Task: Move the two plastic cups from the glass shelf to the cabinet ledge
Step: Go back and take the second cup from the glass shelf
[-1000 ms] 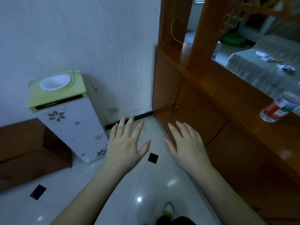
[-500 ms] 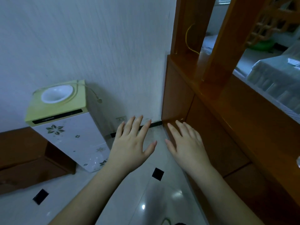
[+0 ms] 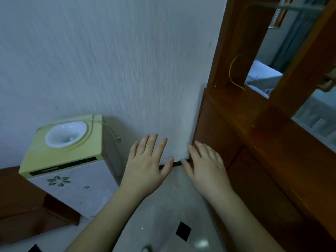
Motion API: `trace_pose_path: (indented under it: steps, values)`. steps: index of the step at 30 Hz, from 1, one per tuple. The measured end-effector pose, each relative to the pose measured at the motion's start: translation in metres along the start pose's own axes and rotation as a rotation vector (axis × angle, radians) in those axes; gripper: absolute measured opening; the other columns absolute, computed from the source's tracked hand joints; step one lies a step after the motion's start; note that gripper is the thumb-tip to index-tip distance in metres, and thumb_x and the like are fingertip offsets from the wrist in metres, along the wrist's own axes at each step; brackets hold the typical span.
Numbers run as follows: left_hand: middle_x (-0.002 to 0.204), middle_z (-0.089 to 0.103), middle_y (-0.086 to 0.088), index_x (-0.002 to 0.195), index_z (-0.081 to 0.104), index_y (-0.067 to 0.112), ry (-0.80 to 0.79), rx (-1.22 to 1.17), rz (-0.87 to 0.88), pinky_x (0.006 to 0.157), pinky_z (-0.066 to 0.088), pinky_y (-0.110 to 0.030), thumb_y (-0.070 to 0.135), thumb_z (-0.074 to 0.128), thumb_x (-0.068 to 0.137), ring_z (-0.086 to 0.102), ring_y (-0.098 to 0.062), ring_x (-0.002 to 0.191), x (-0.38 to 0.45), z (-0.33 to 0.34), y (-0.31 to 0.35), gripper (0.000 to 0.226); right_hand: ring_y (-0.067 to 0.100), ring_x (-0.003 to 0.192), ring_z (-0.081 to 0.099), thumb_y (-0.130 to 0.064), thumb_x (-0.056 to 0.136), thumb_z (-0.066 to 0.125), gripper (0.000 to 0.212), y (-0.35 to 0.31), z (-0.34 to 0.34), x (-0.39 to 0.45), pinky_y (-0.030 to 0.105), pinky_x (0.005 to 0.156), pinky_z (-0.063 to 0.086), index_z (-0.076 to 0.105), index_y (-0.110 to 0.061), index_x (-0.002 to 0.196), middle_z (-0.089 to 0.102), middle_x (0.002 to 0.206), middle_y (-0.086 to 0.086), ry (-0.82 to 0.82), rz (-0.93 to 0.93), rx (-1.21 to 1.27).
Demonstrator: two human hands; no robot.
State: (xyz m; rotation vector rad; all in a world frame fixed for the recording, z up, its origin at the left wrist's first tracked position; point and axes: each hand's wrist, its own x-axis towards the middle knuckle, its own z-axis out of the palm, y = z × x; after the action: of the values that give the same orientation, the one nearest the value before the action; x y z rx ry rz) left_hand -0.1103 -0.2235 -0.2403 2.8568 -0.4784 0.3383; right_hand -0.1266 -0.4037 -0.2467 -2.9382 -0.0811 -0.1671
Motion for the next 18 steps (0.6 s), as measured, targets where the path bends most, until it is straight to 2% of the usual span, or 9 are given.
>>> trace_pose_path:
  steps: [4, 8, 14, 18]
  values:
    - [0.151, 0.044, -0.013, 0.145, 0.044, 0.021, -0.01, 0.024, 0.029, 0.114, 0.026, -0.051, 0.057, 0.03, 0.092, 0.037, -0.032, 0.14, 0.04, -0.004, -0.046, 0.066, 0.028, 0.14, 0.03, -0.048, 0.098, 0.032, 0.053, -0.028, 0.001, 0.052, 0.043, 0.113, 0.02, 0.035, -0.026, 0.146, 0.037, 0.152, 0.007, 0.029, 0.021, -0.047]
    - [0.151, 0.044, -0.014, 0.145, 0.044, 0.02, -0.022, 0.057, 0.087, 0.113, 0.026, -0.052, 0.057, 0.028, 0.092, 0.036, -0.033, 0.141, 0.087, -0.013, -0.076, 0.066, 0.029, 0.137, 0.035, -0.048, 0.097, 0.035, 0.054, -0.045, -0.005, 0.09, 0.044, 0.112, 0.023, 0.04, -0.023, 0.144, 0.042, 0.149, 0.009, 0.078, 0.062, -0.111]
    - [0.153, 0.042, -0.012, 0.147, 0.04, 0.021, -0.027, 0.046, 0.223, 0.115, 0.023, -0.051, 0.057, 0.024, 0.093, 0.034, -0.032, 0.143, 0.15, -0.015, -0.074, 0.067, 0.025, 0.143, 0.024, -0.05, 0.097, 0.029, 0.057, -0.027, -0.024, 0.128, 0.041, 0.115, 0.015, 0.028, -0.025, 0.148, 0.032, 0.155, 0.005, 0.084, 0.139, -0.168]
    - [0.152, 0.044, -0.013, 0.145, 0.042, 0.021, -0.02, 0.014, 0.303, 0.115, 0.027, -0.052, 0.057, 0.025, 0.093, 0.036, -0.032, 0.142, 0.201, -0.012, -0.048, 0.066, 0.024, 0.143, 0.024, -0.05, 0.096, 0.03, 0.057, 0.005, -0.045, 0.151, 0.041, 0.115, 0.015, 0.03, -0.027, 0.148, 0.032, 0.155, 0.004, 0.129, 0.208, -0.172]
